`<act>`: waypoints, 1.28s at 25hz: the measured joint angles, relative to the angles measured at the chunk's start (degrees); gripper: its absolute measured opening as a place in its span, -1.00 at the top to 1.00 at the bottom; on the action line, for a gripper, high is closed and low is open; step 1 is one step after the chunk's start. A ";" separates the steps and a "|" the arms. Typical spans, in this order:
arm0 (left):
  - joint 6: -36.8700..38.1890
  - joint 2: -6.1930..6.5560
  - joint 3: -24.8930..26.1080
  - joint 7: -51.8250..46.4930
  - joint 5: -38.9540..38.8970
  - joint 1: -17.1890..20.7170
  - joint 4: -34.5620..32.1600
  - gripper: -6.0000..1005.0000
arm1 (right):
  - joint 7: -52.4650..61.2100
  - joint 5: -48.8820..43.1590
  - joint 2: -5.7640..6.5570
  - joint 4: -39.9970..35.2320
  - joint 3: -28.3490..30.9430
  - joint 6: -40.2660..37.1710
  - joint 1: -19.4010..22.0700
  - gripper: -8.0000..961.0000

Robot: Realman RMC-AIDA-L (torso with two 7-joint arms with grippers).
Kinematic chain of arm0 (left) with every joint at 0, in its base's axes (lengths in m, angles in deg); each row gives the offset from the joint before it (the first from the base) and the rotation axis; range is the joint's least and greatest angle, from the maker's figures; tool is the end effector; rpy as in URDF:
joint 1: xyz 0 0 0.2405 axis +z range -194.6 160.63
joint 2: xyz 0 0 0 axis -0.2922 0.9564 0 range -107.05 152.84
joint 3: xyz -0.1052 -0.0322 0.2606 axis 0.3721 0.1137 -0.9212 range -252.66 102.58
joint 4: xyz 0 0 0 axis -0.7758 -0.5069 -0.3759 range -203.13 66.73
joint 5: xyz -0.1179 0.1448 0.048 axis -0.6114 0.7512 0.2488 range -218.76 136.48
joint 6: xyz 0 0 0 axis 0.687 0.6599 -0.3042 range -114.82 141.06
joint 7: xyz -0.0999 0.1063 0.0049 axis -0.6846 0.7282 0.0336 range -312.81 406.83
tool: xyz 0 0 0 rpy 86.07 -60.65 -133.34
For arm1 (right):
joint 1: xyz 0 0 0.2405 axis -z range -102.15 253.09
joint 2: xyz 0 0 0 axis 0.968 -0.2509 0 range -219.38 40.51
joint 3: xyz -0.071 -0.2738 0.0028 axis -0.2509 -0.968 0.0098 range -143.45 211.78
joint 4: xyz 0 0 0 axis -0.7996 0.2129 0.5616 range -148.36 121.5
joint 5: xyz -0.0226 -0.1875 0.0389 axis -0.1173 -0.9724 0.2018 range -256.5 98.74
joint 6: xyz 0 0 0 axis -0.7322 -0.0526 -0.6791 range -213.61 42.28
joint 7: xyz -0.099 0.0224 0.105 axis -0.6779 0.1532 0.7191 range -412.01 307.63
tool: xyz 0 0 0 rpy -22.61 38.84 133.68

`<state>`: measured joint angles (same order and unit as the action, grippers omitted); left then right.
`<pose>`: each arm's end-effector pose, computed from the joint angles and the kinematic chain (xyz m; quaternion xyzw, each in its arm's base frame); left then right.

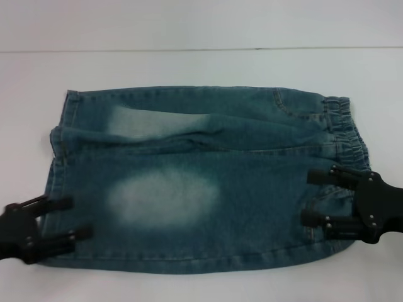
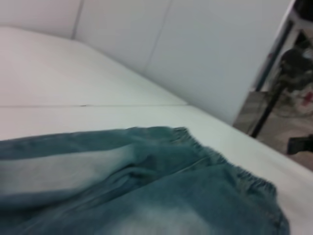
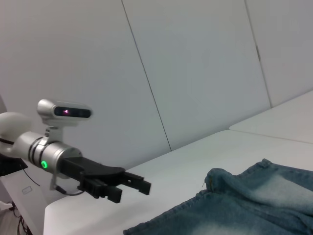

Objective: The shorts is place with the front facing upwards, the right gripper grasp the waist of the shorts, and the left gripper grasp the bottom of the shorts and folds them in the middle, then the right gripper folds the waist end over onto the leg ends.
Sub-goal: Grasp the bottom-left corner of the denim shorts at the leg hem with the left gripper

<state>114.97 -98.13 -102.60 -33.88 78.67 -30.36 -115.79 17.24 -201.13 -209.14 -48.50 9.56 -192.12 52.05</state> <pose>-0.3414 0.2284 0.0169 -0.8973 -0.3197 -0.2541 0.1673 0.2997 0.2589 -0.0048 -0.9205 0.2109 0.3155 0.0935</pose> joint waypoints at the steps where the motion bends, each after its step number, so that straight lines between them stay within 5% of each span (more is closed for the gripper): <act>1: 0.16 0.07 0.77 -0.20 0.53 0.58 -0.80 -0.74 | 0.00 0.00 0.00 0.00 0.00 0.02 0.02 -0.93; 12: -0.46 1.07 7.55 -3.22 11.20 1.66 -3.97 -0.74 | 0.00 0.00 0.00 0.00 -0.06 0.03 0.09 -0.92; 32: -2.63 0.89 6.49 -5.66 17.25 -0.01 -4.20 -0.74 | 0.08 0.00 0.00 0.00 0.00 0.12 0.13 -0.92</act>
<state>112.34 -97.25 -96.11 -39.54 95.92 -30.37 -119.99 17.33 -201.13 -209.14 -48.50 9.56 -192.00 52.18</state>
